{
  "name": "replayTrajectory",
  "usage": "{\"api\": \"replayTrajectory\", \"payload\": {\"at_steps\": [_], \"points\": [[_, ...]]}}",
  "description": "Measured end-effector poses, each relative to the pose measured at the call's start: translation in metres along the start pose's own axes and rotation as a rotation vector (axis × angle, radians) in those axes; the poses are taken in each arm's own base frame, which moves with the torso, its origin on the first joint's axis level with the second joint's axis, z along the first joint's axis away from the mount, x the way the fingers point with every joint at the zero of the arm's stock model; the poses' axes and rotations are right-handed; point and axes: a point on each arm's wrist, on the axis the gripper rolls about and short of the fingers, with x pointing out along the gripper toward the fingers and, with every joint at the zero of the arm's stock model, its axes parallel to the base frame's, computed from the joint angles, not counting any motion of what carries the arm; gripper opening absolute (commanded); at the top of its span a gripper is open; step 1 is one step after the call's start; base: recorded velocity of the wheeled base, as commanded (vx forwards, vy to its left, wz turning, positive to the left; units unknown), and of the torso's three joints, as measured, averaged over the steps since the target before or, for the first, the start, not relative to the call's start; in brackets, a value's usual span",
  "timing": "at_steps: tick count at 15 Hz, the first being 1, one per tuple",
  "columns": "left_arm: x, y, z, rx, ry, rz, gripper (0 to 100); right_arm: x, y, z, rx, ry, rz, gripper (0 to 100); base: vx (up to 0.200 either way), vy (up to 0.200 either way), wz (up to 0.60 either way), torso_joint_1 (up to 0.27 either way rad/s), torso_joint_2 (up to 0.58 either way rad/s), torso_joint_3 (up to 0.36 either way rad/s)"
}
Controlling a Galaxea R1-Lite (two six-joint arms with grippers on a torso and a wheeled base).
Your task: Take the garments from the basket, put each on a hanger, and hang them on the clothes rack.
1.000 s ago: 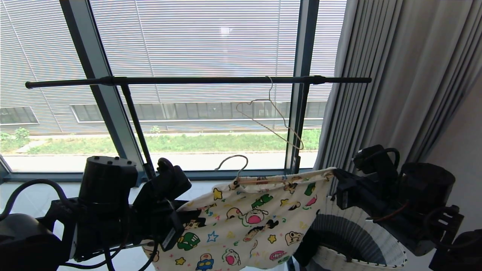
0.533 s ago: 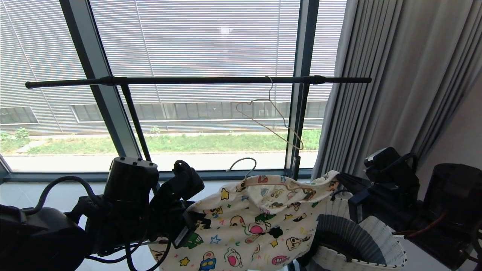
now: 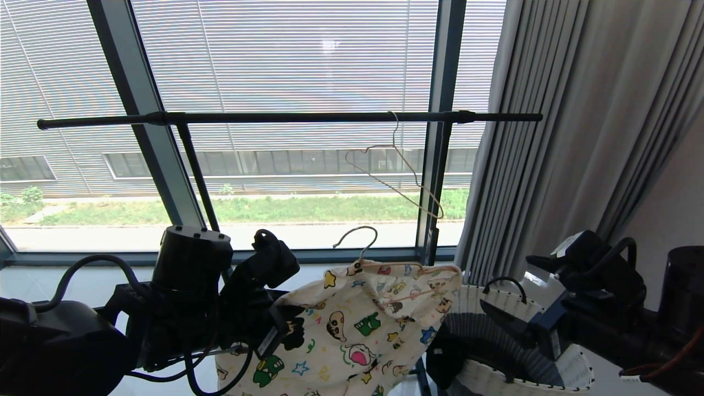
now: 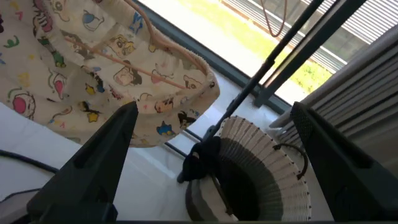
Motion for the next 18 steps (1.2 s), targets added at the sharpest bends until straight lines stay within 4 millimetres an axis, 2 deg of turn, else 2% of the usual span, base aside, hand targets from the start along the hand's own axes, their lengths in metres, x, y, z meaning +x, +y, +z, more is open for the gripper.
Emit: {"api": "replayTrajectory", "payload": {"at_steps": [4, 7, 9, 12, 18], "points": [[-0.001, -0.010, 0.007, 0.028, -0.046, -0.067, 0, -0.015, -0.001, 0.003, -0.046, 0.005, 0.071, 100, 0.000, 0.000, 0.00, 0.000, 0.00, 0.000], [0.000, -0.028, 0.014, 0.074, -0.063, -0.123, 0, -0.021, 0.001, 0.001, -0.097, 0.109, 0.193, 100, 0.000, 0.000, 0.00, 0.000, 0.00, 0.000], [0.001, -0.042, 0.019, 0.115, -0.075, -0.164, 0, -0.025, 0.001, 0.007, -0.133, 0.162, 0.296, 100, 0.000, 0.000, 0.00, 0.000, 0.00, 0.000], [0.001, -0.057, 0.024, 0.155, -0.077, -0.181, 0, -0.020, 0.001, 0.014, -0.183, 0.155, 0.342, 100, 0.000, 0.000, 0.00, 0.000, 0.00, 0.000], [-0.005, -0.067, 0.029, 0.184, -0.104, -0.204, 0, 0.002, 0.007, 0.000, -0.230, 0.231, 0.432, 100, 0.000, 0.000, 0.00, 0.000, 0.00, 0.000]]}}
